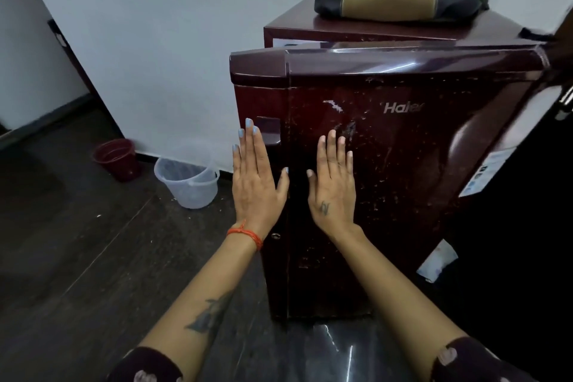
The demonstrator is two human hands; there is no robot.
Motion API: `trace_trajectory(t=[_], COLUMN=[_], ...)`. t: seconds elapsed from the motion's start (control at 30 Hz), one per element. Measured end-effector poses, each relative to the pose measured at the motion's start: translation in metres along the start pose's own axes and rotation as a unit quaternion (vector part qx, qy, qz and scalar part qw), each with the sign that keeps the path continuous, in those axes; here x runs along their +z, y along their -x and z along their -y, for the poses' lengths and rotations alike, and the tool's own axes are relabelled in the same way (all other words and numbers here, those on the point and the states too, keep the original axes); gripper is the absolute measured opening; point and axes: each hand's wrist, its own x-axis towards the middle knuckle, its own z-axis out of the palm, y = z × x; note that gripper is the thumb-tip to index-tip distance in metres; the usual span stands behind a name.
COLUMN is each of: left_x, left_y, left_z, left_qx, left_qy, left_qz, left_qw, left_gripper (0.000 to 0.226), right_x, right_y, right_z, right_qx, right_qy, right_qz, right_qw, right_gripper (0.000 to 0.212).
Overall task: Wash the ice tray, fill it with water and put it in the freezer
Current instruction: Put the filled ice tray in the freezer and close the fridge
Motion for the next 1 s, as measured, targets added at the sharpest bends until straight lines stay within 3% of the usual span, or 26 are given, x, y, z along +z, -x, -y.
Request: trace_trajectory(t=[0.63,1.0], left_x=[0.085,0.085], left_y=[-0.095,-0.095], left_z=[0.053,0.059], left_qx=[0.019,0.038], left_qy=[-0.028,0.006], left_qz=[0.046,0.047], left_qw=[0.998,0.998], left_gripper=[0.088,0.087], right_x=[0.064,0.068], right_y=[-0.079,-0.080], right_z=[-0.030,-0.024], right_qx=[0.027,0.048], right_qy=[0.044,0.088], right_qz=[0.018,0.017], right_qw=[0.999,0.995], right_gripper=[0.058,0.063])
